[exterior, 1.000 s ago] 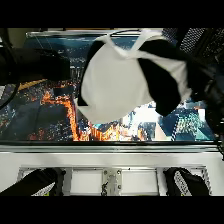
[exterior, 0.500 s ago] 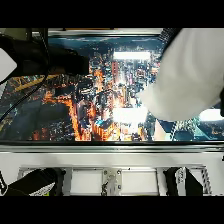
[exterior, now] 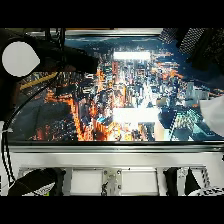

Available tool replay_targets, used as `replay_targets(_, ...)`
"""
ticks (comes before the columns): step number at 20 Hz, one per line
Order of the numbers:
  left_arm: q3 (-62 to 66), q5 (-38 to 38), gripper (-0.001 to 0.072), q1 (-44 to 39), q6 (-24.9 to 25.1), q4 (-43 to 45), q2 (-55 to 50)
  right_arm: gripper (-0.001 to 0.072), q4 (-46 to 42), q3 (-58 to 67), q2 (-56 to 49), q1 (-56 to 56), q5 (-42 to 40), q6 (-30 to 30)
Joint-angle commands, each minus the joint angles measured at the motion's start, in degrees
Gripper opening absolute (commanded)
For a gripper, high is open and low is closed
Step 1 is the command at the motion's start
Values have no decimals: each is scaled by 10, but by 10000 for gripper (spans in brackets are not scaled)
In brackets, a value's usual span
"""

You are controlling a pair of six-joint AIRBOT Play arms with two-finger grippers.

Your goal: Fold the clothes and pants, and hang the long-sleeved shirts on hangers.

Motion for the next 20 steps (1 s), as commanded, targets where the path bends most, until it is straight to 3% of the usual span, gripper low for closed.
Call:
replay_targets(1, 0, 2, 13, 0, 5, 0, -6, 5, -6, 67, -23, -23, -89, -4)
replay_targets(10, 0, 5, 13, 0, 14, 0, -6, 5, -6, 180, -71, -23, -110, -4)
replay_targets(16, 0, 6, 13, 0, 14, 0, -6, 5, -7, 181, -68, -23, -201, -5)
replay_targets(20, 0, 22, 13, 0, 14, -1, -6, 6, -77, 181, -70, -23, -271, -4)
